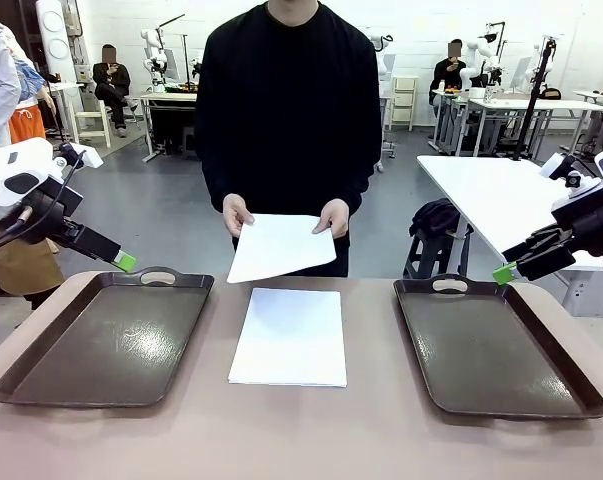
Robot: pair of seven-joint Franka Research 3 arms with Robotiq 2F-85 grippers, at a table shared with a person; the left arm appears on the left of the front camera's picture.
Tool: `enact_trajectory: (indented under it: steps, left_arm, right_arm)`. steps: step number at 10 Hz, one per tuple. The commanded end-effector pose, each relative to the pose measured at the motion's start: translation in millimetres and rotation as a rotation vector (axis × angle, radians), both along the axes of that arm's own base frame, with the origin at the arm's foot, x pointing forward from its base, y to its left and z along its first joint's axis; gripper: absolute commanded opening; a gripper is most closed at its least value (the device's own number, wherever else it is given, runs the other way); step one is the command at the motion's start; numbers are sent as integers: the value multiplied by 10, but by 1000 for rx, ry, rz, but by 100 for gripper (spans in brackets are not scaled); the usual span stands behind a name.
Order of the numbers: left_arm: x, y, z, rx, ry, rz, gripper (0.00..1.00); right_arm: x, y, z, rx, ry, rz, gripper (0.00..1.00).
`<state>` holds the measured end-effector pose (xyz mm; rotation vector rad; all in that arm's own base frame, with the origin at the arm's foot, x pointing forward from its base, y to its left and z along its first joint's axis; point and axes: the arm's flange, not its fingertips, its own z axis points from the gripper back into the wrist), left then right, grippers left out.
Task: Sort the A4 documents.
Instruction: Receive the A4 Paper.
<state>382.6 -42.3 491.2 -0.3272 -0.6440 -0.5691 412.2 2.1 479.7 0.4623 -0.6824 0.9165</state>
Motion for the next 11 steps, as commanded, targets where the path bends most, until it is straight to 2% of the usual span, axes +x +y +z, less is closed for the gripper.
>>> enact_trajectory:
  steps: [1,11]
  left_arm:
    - [7,11,-7,-6,0,-3,100]
    - [7,11,-7,-6,0,-3,100]
  right_arm:
    - [-1,27,4,26,-4,-5,100]
    - [-1,27,4,26,-4,-5,100]
